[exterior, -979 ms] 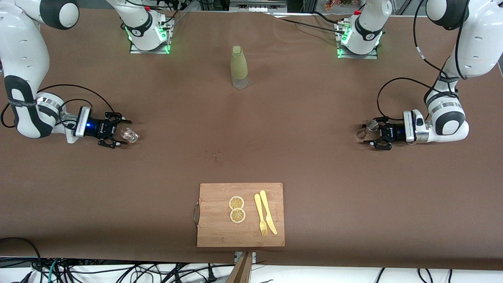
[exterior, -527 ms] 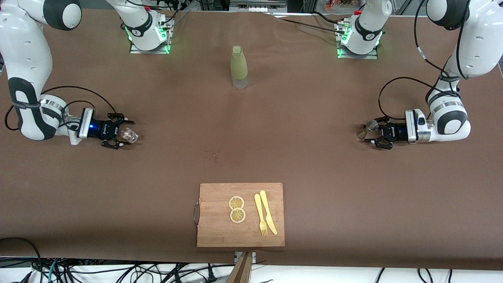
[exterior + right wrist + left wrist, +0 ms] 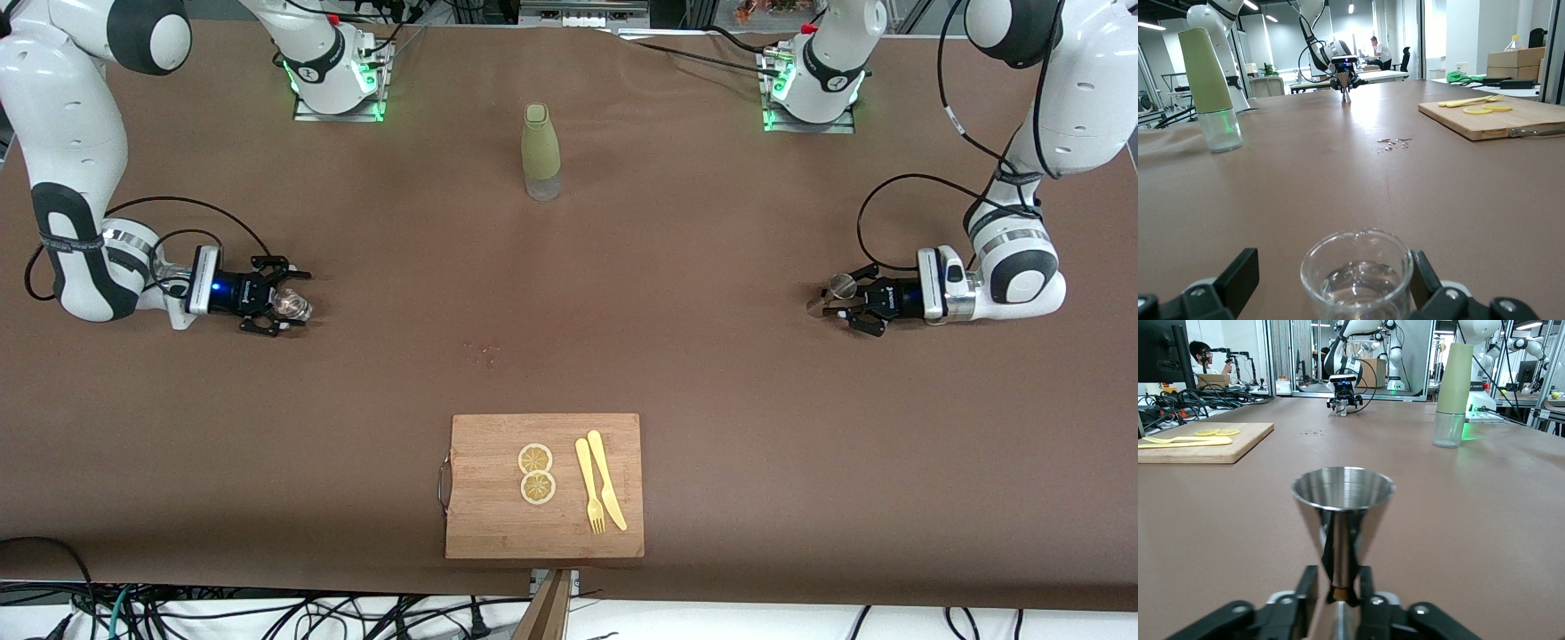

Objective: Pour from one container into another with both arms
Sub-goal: 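Close the right gripper on the glass while the left gripper grips the jigger, then carry the steel jigger upright toward the table center with the left gripper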

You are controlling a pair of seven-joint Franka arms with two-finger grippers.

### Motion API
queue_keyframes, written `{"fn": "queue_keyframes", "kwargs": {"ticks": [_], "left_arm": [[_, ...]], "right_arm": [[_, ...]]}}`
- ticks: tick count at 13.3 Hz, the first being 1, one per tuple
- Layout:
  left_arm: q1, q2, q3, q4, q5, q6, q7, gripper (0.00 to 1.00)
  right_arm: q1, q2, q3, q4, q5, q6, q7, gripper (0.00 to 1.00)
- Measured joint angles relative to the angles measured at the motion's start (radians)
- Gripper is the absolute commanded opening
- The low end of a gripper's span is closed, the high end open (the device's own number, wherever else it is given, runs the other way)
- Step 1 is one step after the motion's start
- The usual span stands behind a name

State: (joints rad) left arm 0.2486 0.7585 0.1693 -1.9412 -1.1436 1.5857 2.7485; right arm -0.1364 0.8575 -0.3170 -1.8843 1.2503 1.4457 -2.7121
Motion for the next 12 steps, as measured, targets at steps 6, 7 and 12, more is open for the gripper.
{"fn": "queue_keyframes", "kwargs": {"ticks": [6,7,12], "left_arm": [[0.0,0.0,0.0,0.003,0.0,-0.008,0.021,0.0],[0.0,0.0,0.0,0.004,0.0,-0.008,0.028,0.0],[0.0,-0.002,-0.001,0.031,0.0,-0.009,0.028,0.0]], "right_arm": [[0.002,0.001,0.0,0.014,0.0,-0.005,-0.007,0.61],[0.003,0.001,0.0,0.017,0.0,-0.005,-0.007,0.61],[0.003,0.002,0.0,0.044,0.0,-0.005,-0.007,0.45]]}}
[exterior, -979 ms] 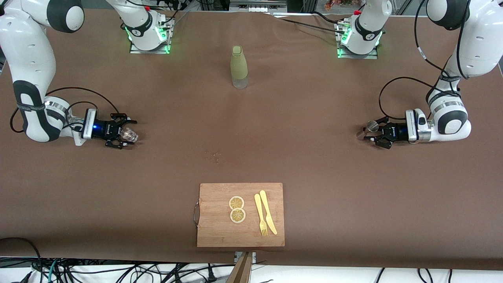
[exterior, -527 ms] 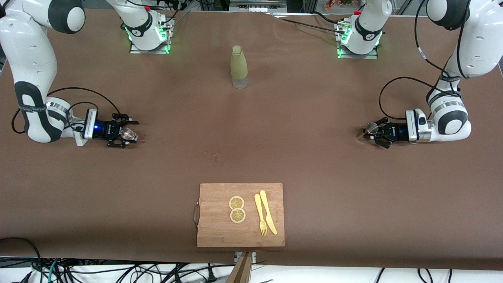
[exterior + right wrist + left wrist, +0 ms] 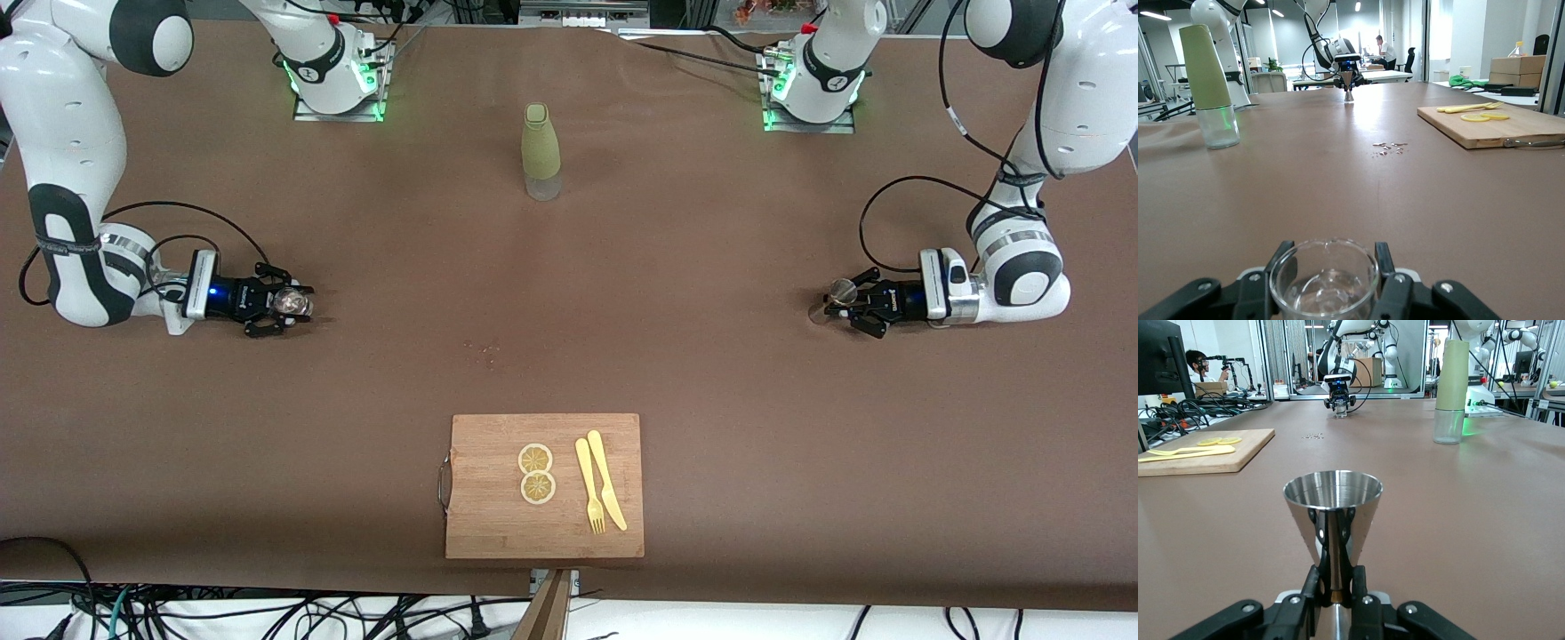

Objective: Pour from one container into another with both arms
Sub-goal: 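Carry the steel jigger upright toward the table center with the left gripper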

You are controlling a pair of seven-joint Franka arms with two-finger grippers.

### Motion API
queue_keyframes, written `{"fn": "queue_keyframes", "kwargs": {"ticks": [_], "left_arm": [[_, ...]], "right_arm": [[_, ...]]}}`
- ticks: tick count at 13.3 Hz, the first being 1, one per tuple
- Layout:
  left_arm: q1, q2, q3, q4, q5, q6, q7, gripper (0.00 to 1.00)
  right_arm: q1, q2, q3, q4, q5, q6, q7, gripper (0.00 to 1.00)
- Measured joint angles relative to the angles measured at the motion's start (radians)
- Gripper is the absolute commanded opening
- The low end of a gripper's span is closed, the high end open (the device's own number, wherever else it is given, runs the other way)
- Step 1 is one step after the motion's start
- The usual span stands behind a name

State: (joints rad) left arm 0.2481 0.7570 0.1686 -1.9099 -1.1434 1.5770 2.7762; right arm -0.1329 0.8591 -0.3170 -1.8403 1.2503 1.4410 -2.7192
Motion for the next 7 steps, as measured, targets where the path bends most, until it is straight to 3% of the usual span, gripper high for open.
{"fn": "queue_keyframes", "kwargs": {"ticks": [3,7], "left_arm": [[-0.025,-0.028,-0.017,0.034,0.005,0.006,-0.021,0.0],[-0.095,-0.136,-0.088,0.023,0.008,0.121,-0.085,0.0]], "right_arm": [[0.0,0.001,0.0,0.002,0.0,0.001,0.0,0.39],[0.001,0.001,0.0,0.002,0.0,0.0,0.0,0.38]]}}
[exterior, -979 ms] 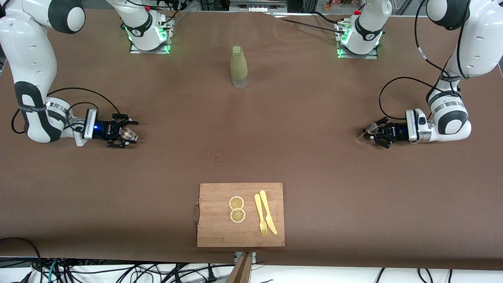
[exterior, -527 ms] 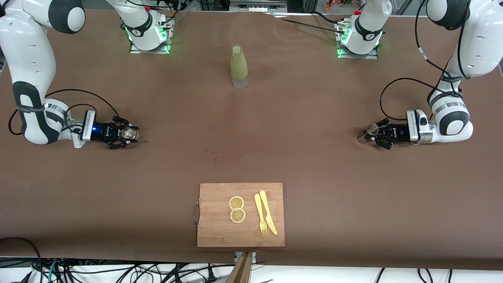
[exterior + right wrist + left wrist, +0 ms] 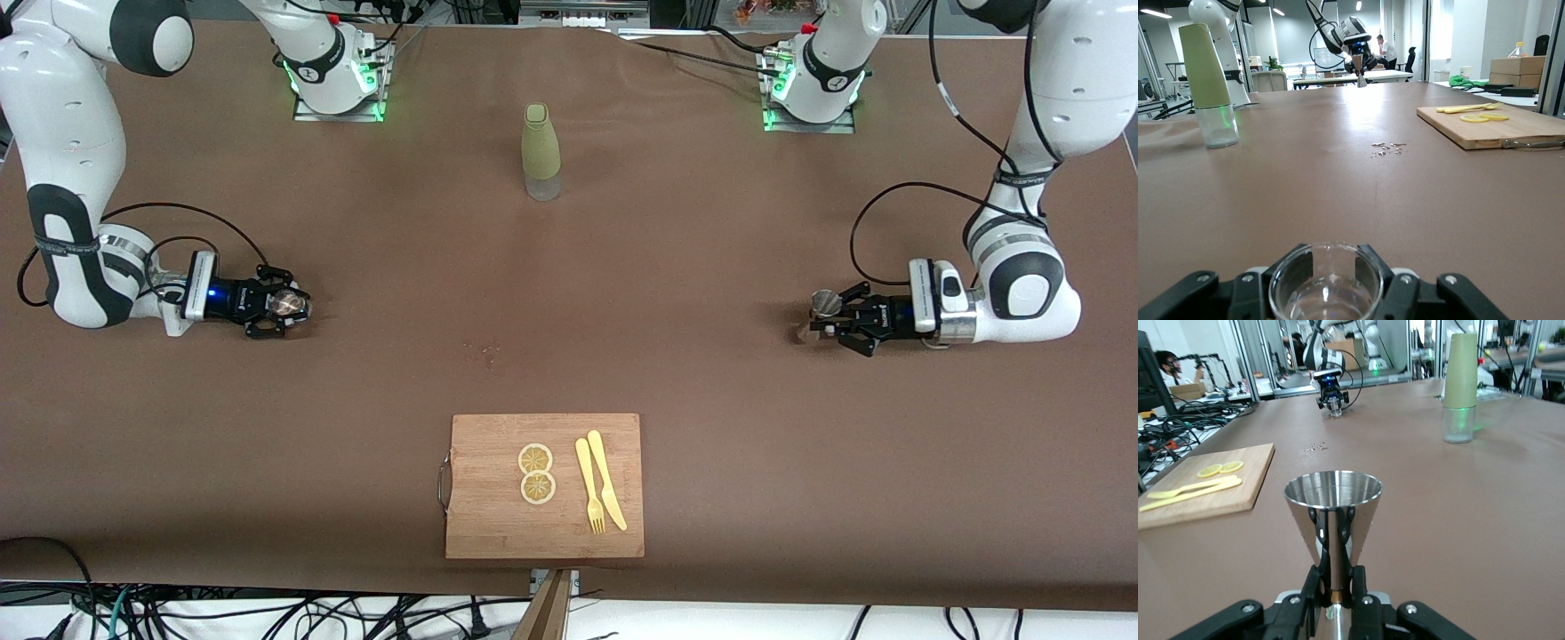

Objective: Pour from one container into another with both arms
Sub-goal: 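Carry the steel jigger upright toward the table center with the left gripper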

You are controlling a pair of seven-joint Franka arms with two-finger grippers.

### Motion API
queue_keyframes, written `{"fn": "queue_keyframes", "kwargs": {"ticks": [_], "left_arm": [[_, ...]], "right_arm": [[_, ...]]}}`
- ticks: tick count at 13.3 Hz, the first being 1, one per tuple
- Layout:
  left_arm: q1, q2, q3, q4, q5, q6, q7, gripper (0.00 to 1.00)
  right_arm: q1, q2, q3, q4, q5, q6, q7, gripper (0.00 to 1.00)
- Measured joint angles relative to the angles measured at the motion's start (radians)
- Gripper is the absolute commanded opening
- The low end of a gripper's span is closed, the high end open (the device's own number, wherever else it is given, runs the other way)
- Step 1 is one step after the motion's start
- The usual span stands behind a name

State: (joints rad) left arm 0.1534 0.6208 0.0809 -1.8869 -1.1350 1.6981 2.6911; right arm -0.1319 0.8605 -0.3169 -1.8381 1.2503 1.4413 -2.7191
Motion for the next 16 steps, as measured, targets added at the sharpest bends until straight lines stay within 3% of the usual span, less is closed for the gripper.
{"fn": "queue_keyframes", "kwargs": {"ticks": [4,12,16], "left_arm": [[-0.132,-0.022,-0.08,-0.018,-0.012,0.158,-0.092,0.0],[-0.469,0.017,-0.126,0.002,-0.383,0.388,-0.371,0.0],[-0.643,0.049,-0.125,0.102,-0.442,0.568,-0.59,0.0]], "right_arm": [[0.003,0.001,0.0,0.0,0.0,0.001,0.0,0.38],[0.008,0.017,0.002,0.002,0.003,0.002,0.001,0.4],[0.008,0.019,0.002,0.003,0.004,0.004,0.001,0.29]]}}
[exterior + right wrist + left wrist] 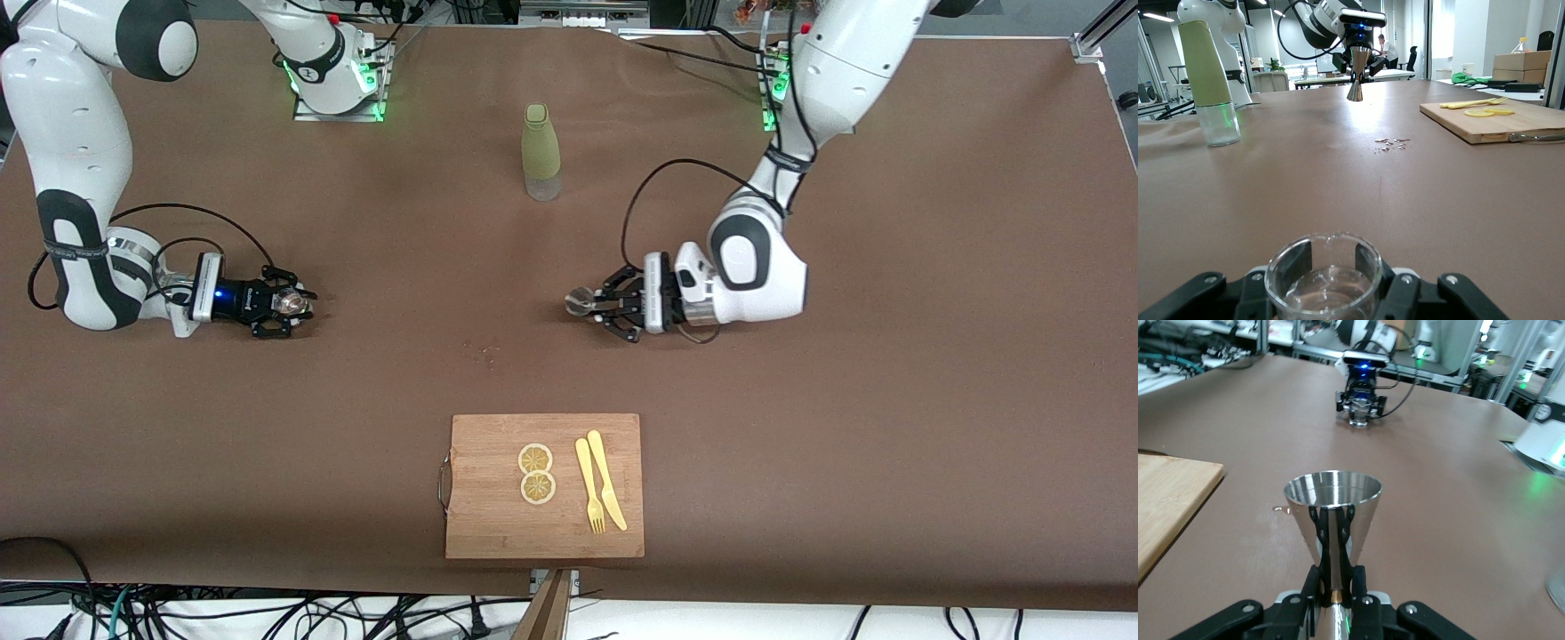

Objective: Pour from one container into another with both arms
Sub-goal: 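Carry the steel jigger upright toward the table center with the left gripper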

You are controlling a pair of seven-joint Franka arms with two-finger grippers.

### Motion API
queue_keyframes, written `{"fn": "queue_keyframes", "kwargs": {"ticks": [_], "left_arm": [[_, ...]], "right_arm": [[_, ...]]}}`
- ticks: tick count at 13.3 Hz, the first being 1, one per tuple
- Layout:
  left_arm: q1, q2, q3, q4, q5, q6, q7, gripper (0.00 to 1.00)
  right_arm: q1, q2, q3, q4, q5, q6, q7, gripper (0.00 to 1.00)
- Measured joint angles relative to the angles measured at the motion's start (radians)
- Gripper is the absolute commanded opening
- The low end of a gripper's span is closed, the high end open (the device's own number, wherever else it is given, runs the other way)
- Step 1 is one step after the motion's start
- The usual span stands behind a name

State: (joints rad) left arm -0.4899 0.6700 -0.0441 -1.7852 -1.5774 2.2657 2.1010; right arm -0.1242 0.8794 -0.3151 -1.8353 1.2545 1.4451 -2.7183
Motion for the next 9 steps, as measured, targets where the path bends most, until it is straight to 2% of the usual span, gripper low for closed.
{"fn": "queue_keyframes", "kwargs": {"ticks": [2,9], "left_arm": [[-0.068,0.015,0.001,0.049,0.0,0.07,-0.13,0.0],[-0.248,0.131,0.047,0.23,-0.001,0.233,-0.398,0.0]], "right_arm": [[0.0,0.001,0.0,0.0,0.0,0.001,0.0,0.23],[0.006,0.002,0.002,0.001,0.006,0.002,0.006,0.23]]}}
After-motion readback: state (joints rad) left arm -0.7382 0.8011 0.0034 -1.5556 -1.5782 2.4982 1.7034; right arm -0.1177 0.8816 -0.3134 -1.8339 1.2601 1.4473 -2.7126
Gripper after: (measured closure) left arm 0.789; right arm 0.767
